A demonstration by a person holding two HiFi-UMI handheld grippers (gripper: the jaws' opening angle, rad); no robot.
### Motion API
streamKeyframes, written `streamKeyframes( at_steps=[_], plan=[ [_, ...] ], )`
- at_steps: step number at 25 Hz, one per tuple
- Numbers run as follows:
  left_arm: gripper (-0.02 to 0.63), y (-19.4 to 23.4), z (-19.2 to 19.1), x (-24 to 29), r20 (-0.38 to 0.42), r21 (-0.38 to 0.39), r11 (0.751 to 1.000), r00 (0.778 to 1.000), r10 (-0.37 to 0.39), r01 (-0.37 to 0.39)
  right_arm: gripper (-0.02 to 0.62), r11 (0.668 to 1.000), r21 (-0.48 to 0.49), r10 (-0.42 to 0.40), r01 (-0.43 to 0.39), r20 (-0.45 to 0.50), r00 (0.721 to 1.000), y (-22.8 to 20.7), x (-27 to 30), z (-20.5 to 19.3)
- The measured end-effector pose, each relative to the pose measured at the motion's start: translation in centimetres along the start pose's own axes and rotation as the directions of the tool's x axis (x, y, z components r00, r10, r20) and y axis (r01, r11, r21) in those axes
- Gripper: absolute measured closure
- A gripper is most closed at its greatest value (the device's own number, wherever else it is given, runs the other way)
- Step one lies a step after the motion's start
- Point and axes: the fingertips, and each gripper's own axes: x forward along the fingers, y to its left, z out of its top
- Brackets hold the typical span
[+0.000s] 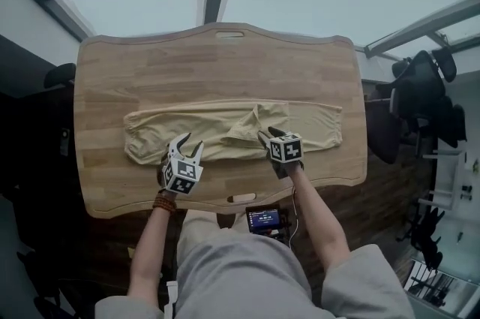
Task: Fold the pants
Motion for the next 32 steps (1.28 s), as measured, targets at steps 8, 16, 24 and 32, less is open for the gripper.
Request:
streamKeyframes(
  at_steps=[8, 16, 24, 32],
  plan=[
    [0.431, -9.6, 1.4, 9.5, -0.163, 0.106, 0.977, 0.973, -0.165, 0.184, 0.578, 0.909, 0.250, 0.354, -0.333, -0.044, 0.934, 2.9, 3.4, 3.0],
    [0.431, -9.9, 0.4, 8.5, -0.195, 0.301, 0.953, 0.980, 0.024, 0.037, 0.403, 0.842, 0.052, 0.517, -0.537, 0.204, 0.831, 4.5, 2.3, 15.3],
    [0.431, -13.0, 0.0, 11.2, -0.249, 0.730, 0.660, 0.968, 0.013, 0.179, 0.403, 0.991, 0.126, -0.082, 0.054, 0.223, 0.971, -21.1, -7.3, 2.1],
    [0.595, -13.9, 0.8, 10.0, -0.330, 0.632, 0.734, 0.943, -0.035, 0.248, 0.399, 0.806, 0.504, -0.381, 0.309, 0.043, 0.923, -36.4, -12.6, -13.9]
  ],
)
